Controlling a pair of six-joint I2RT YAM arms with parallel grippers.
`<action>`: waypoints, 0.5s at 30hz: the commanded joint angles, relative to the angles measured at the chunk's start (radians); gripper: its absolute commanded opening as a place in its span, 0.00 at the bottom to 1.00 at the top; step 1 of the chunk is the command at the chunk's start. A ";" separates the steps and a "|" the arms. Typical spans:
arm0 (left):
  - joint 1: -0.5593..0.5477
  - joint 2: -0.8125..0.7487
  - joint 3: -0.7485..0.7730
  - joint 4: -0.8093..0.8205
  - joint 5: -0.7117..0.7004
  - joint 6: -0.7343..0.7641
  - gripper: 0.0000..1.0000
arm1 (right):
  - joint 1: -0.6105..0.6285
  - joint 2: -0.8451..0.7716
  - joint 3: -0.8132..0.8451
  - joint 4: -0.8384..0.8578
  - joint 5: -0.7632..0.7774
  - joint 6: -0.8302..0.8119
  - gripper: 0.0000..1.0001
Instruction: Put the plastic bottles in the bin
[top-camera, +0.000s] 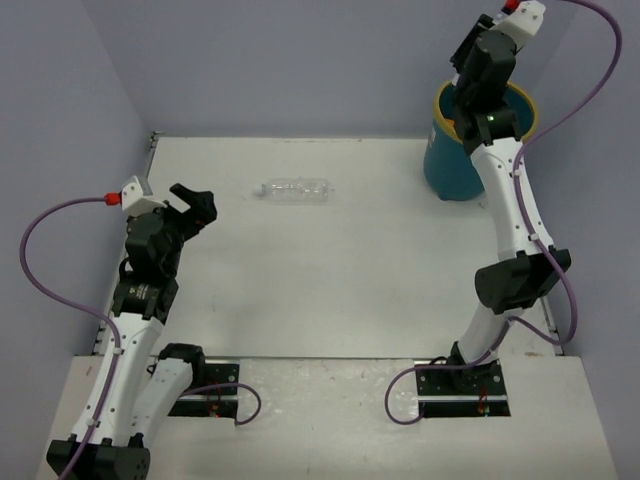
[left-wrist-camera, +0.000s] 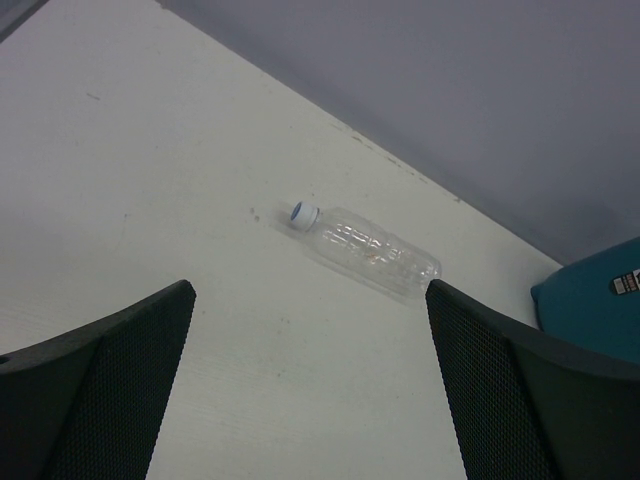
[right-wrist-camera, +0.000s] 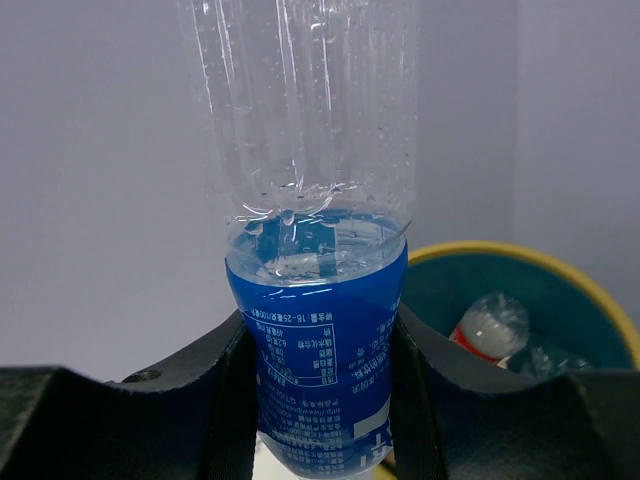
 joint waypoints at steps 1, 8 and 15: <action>0.007 -0.013 -0.009 0.038 0.036 0.029 1.00 | -0.013 0.082 -0.076 0.311 0.213 -0.154 0.31; 0.007 -0.025 -0.012 0.058 0.029 0.040 1.00 | -0.043 0.190 -0.064 0.444 0.302 -0.227 0.39; 0.007 -0.022 -0.018 0.046 0.003 0.036 1.00 | -0.077 0.165 -0.227 0.355 0.290 -0.093 0.66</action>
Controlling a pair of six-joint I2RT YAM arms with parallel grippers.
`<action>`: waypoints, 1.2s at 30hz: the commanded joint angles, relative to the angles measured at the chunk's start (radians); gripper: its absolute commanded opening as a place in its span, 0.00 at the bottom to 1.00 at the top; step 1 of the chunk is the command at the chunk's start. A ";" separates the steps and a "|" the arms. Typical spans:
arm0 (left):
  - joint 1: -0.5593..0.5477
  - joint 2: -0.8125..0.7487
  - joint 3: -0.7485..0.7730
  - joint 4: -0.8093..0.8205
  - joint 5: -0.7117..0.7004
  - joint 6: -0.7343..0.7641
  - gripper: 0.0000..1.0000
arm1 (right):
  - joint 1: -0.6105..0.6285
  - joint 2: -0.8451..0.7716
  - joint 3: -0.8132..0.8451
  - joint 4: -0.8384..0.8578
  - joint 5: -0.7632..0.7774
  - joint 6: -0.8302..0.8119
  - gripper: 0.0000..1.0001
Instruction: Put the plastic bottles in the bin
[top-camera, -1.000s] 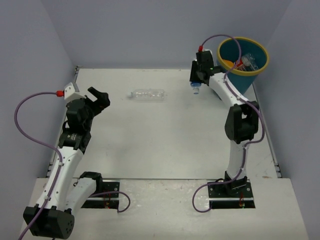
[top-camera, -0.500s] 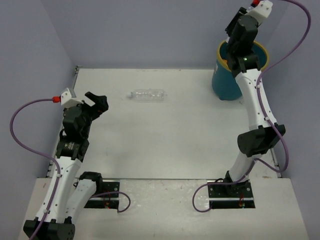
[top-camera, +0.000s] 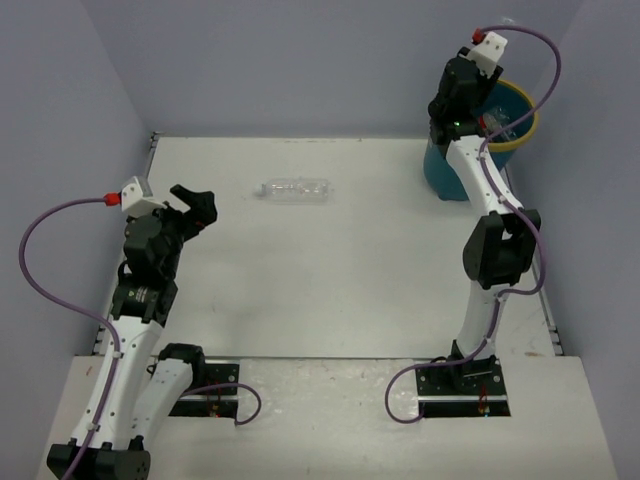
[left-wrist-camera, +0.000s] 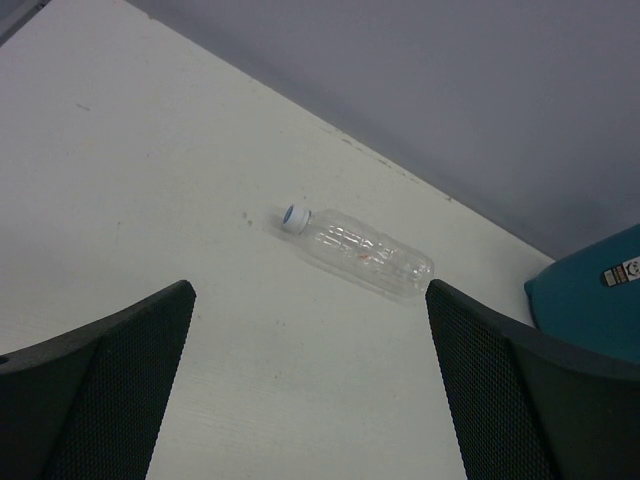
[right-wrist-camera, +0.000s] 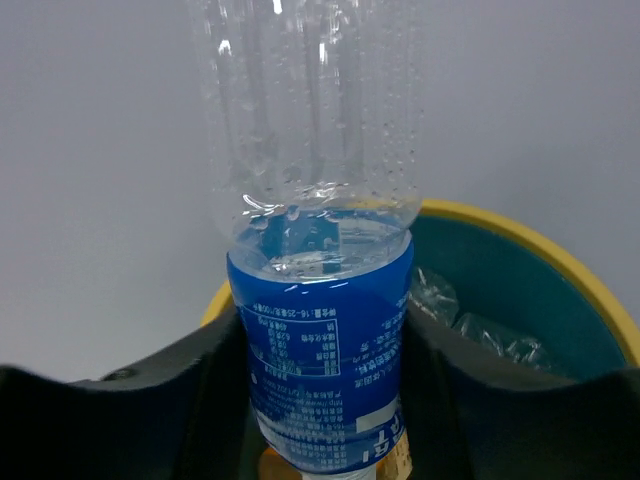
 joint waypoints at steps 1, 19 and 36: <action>0.007 0.007 -0.008 0.026 -0.018 0.017 1.00 | -0.031 -0.059 -0.077 -0.003 0.030 0.099 0.77; 0.007 0.025 -0.040 0.055 0.039 0.034 1.00 | 0.027 -0.404 -0.312 -0.155 -1.214 -0.141 0.99; 0.007 0.112 -0.037 0.092 0.054 0.082 1.00 | 0.346 0.083 0.033 -0.677 -1.180 -0.712 0.99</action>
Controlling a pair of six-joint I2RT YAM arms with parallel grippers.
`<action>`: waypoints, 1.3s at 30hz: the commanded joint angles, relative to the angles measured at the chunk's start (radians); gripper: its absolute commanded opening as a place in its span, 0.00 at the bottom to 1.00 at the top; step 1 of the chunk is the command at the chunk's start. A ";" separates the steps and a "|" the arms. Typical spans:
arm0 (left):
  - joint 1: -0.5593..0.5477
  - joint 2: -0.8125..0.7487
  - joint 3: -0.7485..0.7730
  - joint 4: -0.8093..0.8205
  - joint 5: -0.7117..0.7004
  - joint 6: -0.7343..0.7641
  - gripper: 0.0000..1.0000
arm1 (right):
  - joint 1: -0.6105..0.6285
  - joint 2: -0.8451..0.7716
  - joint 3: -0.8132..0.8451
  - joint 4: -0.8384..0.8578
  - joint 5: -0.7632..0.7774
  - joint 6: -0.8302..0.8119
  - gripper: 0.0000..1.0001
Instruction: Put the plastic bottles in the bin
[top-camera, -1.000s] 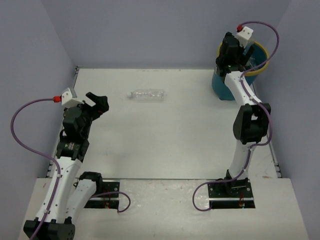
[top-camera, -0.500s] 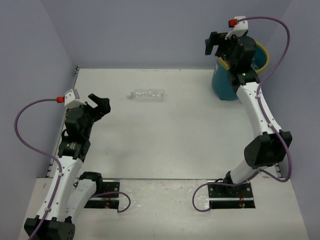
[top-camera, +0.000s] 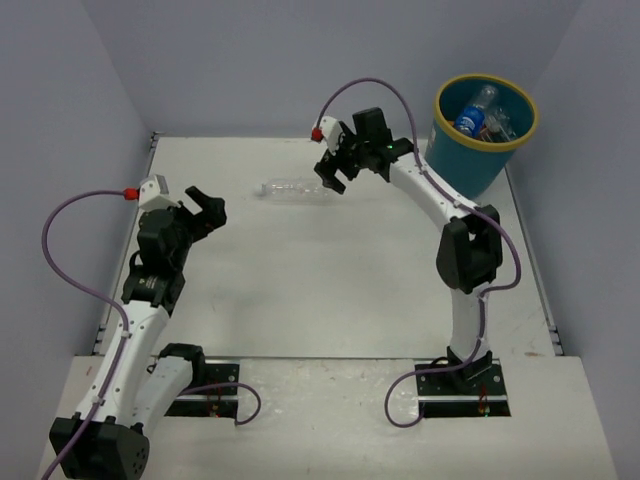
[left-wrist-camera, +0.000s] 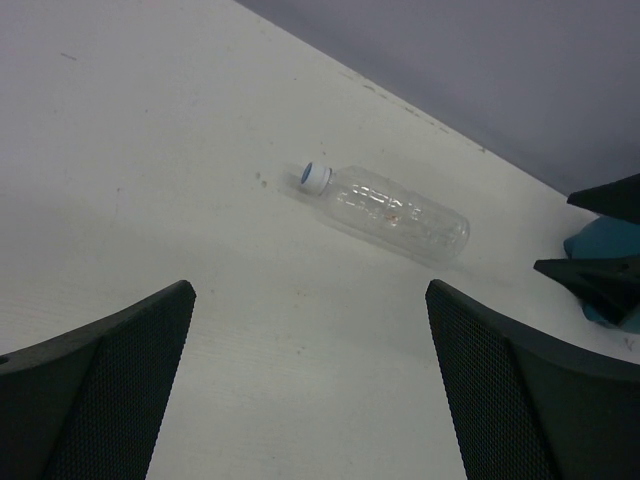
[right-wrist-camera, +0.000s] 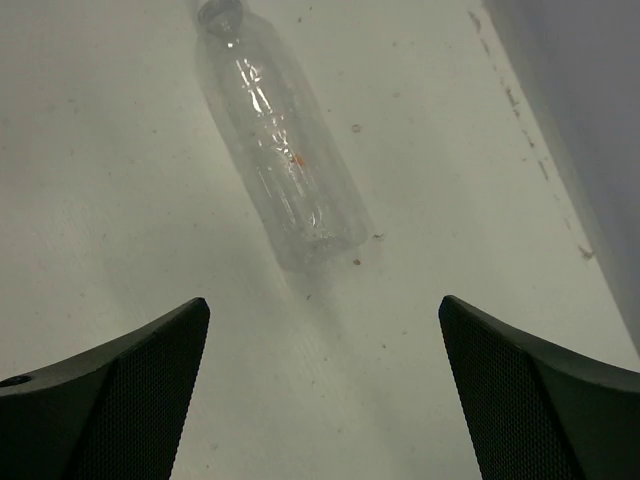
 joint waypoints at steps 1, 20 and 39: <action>0.006 0.019 0.013 0.046 -0.001 0.049 1.00 | 0.044 0.092 0.131 -0.050 0.055 -0.084 0.99; 0.006 0.095 0.014 0.086 -0.053 0.063 1.00 | 0.122 0.471 0.424 0.039 0.163 -0.003 0.99; 0.006 0.183 0.059 0.096 -0.071 0.085 1.00 | 0.081 0.478 0.405 -0.075 0.095 -0.117 0.54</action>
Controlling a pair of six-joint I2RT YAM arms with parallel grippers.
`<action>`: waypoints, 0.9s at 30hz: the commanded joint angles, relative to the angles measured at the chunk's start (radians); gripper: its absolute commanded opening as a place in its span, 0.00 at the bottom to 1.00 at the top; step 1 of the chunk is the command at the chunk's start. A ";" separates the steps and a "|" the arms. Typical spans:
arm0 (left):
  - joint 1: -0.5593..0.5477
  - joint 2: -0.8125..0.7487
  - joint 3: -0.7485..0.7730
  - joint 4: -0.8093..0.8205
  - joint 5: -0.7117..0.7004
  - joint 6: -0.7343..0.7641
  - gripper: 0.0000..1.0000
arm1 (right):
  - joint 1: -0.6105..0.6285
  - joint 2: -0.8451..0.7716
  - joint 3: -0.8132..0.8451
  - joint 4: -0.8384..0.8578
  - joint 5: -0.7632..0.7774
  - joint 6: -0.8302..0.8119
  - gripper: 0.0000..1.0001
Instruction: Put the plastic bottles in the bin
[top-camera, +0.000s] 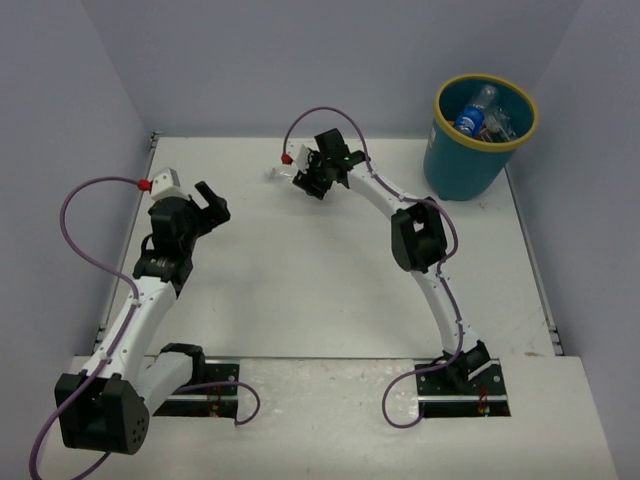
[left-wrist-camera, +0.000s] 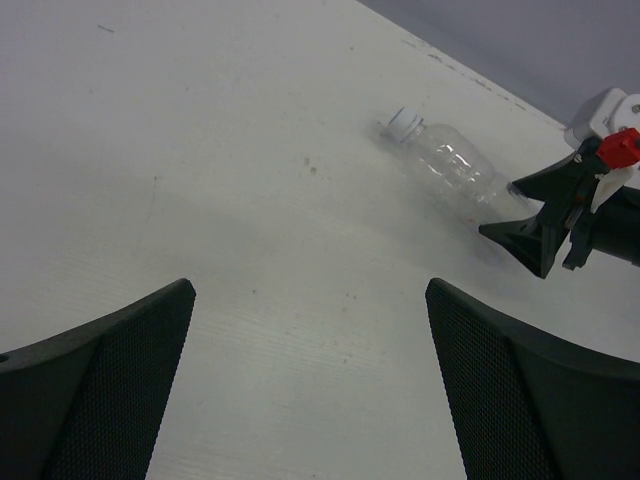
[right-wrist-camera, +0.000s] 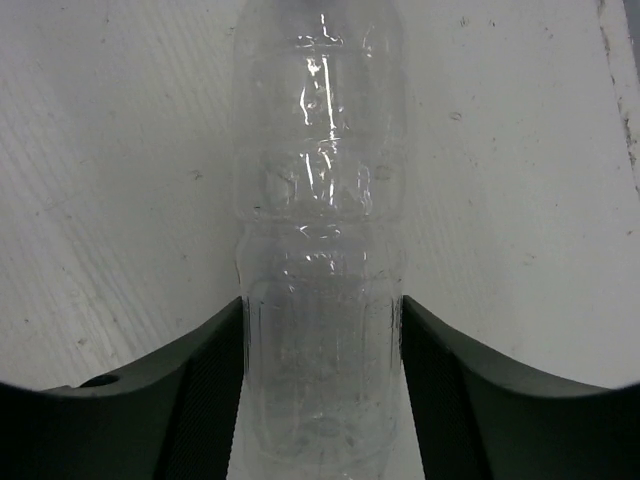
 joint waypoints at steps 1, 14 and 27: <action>0.006 -0.007 0.046 0.034 -0.014 0.032 1.00 | 0.002 -0.028 -0.004 -0.032 -0.020 -0.012 0.41; 0.006 -0.120 0.027 -0.009 0.017 0.006 1.00 | 0.003 -0.327 -0.245 0.221 0.090 0.190 0.09; 0.006 -0.250 0.006 -0.063 0.031 -0.005 1.00 | -0.167 -0.755 -0.431 0.396 0.632 0.663 0.09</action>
